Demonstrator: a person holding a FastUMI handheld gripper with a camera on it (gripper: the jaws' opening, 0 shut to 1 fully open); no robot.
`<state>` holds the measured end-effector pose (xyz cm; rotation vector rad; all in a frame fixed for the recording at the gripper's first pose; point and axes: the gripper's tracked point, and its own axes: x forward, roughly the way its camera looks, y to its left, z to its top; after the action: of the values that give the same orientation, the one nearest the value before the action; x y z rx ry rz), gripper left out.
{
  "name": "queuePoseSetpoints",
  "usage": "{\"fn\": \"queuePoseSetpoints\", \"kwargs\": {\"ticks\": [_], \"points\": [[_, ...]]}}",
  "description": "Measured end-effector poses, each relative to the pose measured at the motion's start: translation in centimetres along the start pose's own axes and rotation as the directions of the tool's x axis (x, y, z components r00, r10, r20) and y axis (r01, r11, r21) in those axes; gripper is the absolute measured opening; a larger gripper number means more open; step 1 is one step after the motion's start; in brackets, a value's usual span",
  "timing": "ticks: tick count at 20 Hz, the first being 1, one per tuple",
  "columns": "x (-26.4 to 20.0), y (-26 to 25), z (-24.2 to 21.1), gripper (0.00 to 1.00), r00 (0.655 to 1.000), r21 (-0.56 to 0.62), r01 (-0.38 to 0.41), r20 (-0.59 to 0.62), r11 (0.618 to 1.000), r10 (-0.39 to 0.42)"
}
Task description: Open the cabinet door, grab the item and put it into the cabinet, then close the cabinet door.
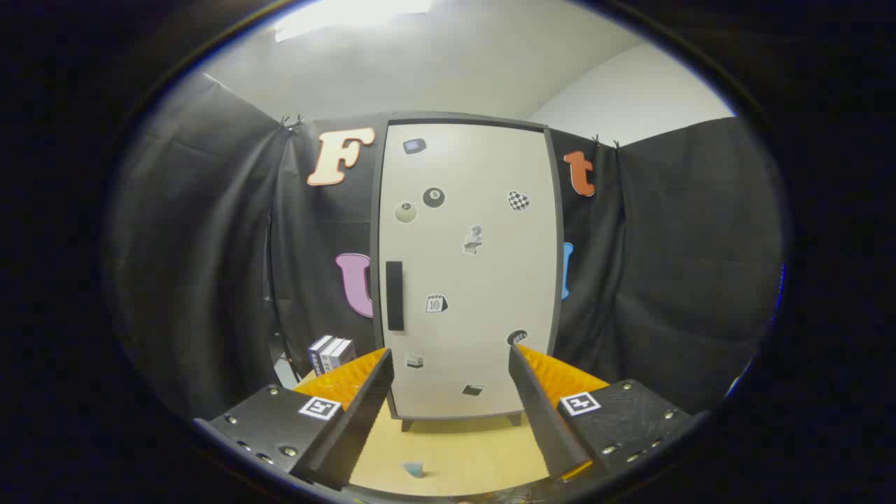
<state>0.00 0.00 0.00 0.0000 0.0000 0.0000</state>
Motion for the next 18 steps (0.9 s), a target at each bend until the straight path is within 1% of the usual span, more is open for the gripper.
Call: {"fn": "queuePoseSetpoints", "kwargs": {"ticks": [11,15,18], "points": [[-0.4,-0.1,0.0,0.98,1.000,-0.004,-0.003,0.003,1.000,0.003],[-0.3,-1.0,0.2,0.98,1.000,-0.011,0.023,0.017,1.000,-0.023],[0.3,-0.9,-0.1,0.98,1.000,-0.015,0.020,0.021,1.000,-0.020]]}}
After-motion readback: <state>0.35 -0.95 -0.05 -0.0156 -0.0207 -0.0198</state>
